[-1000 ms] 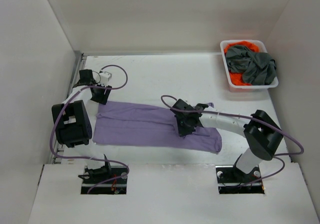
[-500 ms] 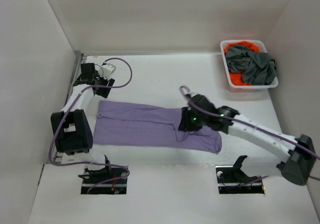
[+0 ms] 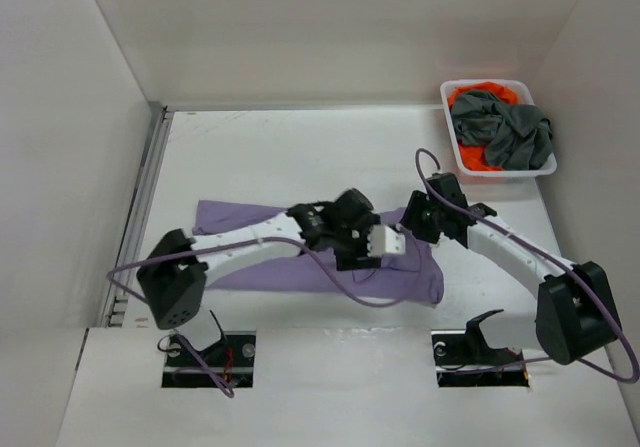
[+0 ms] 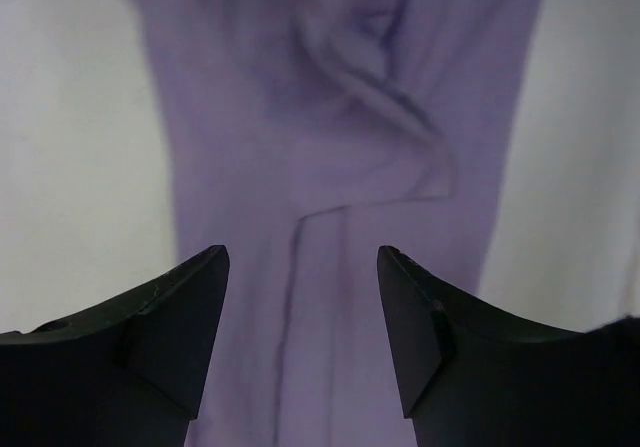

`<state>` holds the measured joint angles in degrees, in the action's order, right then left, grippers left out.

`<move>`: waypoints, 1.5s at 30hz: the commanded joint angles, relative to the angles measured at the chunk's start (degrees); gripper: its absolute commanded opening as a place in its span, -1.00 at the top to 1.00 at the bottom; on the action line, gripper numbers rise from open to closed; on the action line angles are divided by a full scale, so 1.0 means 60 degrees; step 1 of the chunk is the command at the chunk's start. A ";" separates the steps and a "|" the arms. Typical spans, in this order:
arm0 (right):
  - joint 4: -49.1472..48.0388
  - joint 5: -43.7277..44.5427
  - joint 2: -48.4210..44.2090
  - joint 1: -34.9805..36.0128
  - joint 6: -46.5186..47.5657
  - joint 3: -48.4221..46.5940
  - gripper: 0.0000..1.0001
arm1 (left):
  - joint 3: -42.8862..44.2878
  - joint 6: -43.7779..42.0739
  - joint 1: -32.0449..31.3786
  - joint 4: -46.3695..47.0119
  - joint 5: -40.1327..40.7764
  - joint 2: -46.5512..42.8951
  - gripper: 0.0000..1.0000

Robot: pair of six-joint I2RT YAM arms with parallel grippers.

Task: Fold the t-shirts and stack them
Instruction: Fold the other side of the tshirt into a rectangle, then rotate the tshirt 90 degrees

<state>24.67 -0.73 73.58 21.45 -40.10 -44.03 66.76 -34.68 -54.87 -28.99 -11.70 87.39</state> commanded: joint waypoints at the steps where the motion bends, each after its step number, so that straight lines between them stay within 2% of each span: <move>1: -0.1049 -0.0449 0.0099 0.0108 0.0004 0.0145 -0.13 | 0.0621 0.0520 -0.0996 -0.0281 -0.0393 0.0901 -0.19; 7: -0.1211 -0.0654 0.0085 0.0211 -0.0187 0.0951 -0.14 | 0.0226 0.0740 -0.1496 0.0437 -0.0393 0.1737 -0.19; 13: -0.1210 -0.0801 -0.0237 0.0445 -0.0436 0.1537 -0.07 | -0.0053 0.0755 -0.1760 0.1242 0.0045 0.2323 -0.14; 18: -0.1211 -0.0845 -0.0193 0.0606 -0.0524 0.1669 0.23 | -0.0170 0.0755 -0.1541 0.1434 0.0251 0.2675 0.14; 23: -0.0904 -0.0757 -0.0879 0.0621 -0.0670 0.2035 0.73 | -0.0418 0.0550 -0.1497 0.1200 0.0295 0.2734 0.52; 26: -0.0377 -0.0625 -0.1743 0.0621 -0.0875 0.2342 0.83 | -0.0565 0.0375 -0.1482 0.1112 0.0295 0.2530 0.75; 29: 0.0282 -0.0406 -0.2564 0.0636 -0.1109 0.2533 0.94 | -0.0580 0.0126 -0.1409 0.0980 0.0295 0.2310 0.86; 34: 0.1074 -0.0083 -0.3415 0.1001 -0.1636 0.2812 0.93 | -0.0551 -0.0430 -0.1365 0.0746 0.0427 0.1944 0.89; 40: 0.1528 0.0209 -0.3708 0.1865 -0.2398 0.3192 0.67 | -0.0799 -0.1090 -0.1423 0.0423 0.0603 0.1914 0.86; 45: 0.1982 0.0532 -0.4045 0.1983 -0.2590 0.3032 0.43 | -0.0902 -0.1412 -0.1657 0.0379 0.0647 0.1841 0.69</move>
<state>34.26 -0.32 50.81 32.75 -53.54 -24.80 62.22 -39.75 -63.81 -25.85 -7.77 101.58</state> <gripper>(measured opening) 0.272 0.141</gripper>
